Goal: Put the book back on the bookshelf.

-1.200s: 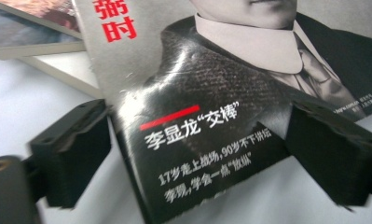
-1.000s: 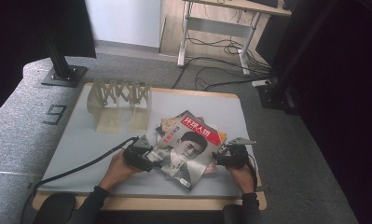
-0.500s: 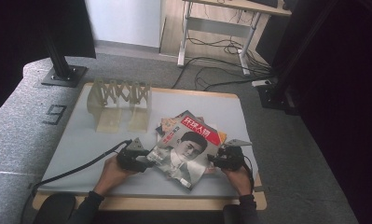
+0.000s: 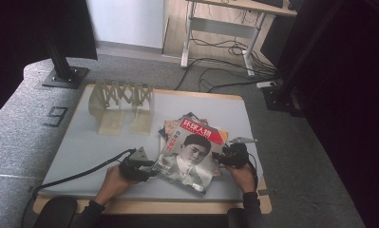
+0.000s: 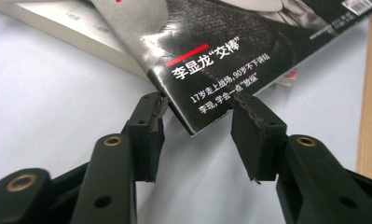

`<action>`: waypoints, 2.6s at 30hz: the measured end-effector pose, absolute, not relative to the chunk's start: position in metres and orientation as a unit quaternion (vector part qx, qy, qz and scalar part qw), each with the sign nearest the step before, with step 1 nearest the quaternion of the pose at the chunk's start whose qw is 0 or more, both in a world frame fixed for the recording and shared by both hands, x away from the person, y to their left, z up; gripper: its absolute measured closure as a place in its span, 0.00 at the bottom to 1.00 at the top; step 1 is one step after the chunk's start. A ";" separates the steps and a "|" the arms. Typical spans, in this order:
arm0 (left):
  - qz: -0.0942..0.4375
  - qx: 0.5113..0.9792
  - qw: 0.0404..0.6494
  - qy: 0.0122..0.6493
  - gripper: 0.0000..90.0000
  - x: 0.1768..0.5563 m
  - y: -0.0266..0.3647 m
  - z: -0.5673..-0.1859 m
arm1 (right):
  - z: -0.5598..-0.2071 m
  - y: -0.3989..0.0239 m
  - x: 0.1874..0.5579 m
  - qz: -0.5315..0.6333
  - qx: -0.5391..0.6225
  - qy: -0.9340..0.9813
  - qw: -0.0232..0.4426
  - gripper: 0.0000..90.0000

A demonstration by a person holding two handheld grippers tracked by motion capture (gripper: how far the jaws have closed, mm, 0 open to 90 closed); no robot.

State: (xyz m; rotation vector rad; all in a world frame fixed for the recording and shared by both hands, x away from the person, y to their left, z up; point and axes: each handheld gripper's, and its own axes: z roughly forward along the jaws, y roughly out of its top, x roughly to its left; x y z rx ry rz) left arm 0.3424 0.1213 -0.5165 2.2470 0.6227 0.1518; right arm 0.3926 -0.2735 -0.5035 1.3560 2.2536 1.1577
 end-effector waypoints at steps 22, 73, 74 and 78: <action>0.079 0.856 0.423 0.286 0.34 0.358 0.122 -0.516 | -0.502 -0.273 0.406 0.388 0.461 0.783 0.151 0.29; 0.085 0.860 0.415 0.284 0.34 0.356 0.118 -0.525 | -0.492 -0.280 0.473 0.403 0.474 0.775 0.108 0.57; 0.085 0.860 0.415 0.284 0.34 0.356 0.118 -0.525 | -0.490 -0.280 0.472 0.403 0.474 0.775 0.112 0.62; 0.081 0.860 0.415 0.286 0.34 0.356 0.119 -0.525 | -0.486 -0.278 0.471 0.397 0.475 0.776 0.123 0.67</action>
